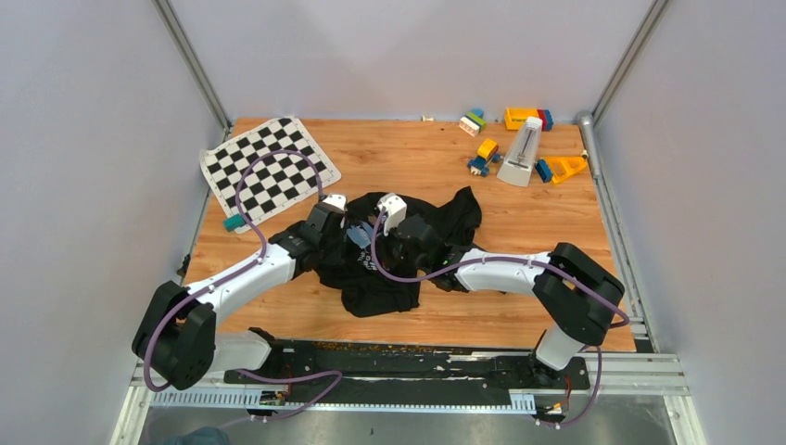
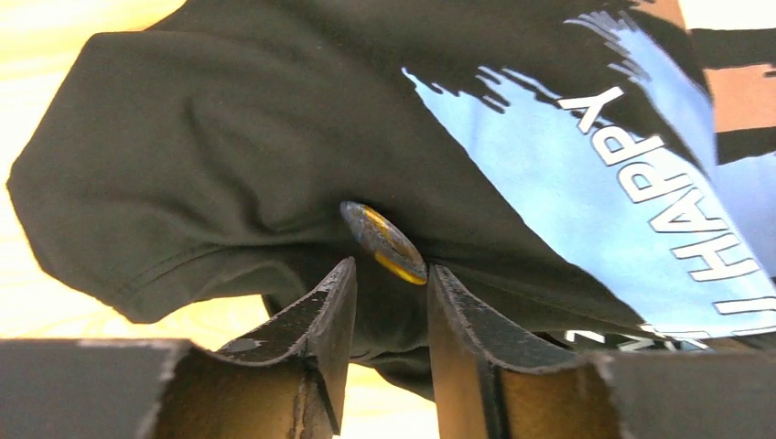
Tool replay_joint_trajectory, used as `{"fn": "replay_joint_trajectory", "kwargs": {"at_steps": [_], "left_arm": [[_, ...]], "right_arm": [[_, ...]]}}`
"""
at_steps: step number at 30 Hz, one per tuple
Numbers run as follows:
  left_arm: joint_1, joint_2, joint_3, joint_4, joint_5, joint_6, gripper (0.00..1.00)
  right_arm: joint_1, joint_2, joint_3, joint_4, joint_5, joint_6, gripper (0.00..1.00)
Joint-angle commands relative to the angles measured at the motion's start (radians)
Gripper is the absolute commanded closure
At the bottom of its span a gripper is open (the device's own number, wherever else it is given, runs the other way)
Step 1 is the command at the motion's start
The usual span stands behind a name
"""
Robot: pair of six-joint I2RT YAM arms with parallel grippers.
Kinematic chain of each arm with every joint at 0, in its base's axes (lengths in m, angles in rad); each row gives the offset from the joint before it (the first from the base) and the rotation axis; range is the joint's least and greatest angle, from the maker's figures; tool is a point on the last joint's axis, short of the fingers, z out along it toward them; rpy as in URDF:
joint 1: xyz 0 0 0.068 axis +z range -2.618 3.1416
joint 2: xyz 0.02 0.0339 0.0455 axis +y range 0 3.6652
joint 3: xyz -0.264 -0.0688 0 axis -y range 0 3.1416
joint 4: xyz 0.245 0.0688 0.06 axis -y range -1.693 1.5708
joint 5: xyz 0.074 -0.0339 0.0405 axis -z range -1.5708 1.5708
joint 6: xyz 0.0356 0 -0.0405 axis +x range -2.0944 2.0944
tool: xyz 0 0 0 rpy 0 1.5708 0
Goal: Remove the brooch from the garment
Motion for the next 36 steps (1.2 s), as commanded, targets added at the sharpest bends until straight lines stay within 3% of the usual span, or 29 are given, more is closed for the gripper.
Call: {"fn": "replay_joint_trajectory", "kwargs": {"at_steps": [1,10,12,18,26,36], "left_arm": [[-0.004,0.001,0.044,-0.04,-0.085,-0.021,0.64],[-0.002,-0.036,0.054,-0.087,-0.072,-0.049,0.74],[-0.001,-0.051,0.048,-0.079,-0.054,-0.043,0.84],[-0.001,-0.057,0.055,-0.08,-0.007,-0.046,0.98],[-0.002,-0.1,0.044,-0.094,0.042,-0.066,1.0],[0.045,-0.153,-0.004,0.002,0.35,-0.09,1.0]], "right_arm": [[0.003,-0.044,-0.005,0.059,-0.003,-0.002,1.0],[0.002,-0.032,0.007,0.04,0.018,-0.003,1.0],[0.003,-0.031,0.008,0.04,0.017,-0.004,1.0],[0.002,-0.025,0.01,0.038,0.02,-0.002,1.0],[-0.018,0.021,0.064,-0.059,0.117,0.072,1.0],[-0.088,0.048,0.081,-0.103,0.022,0.143,1.0]]}}
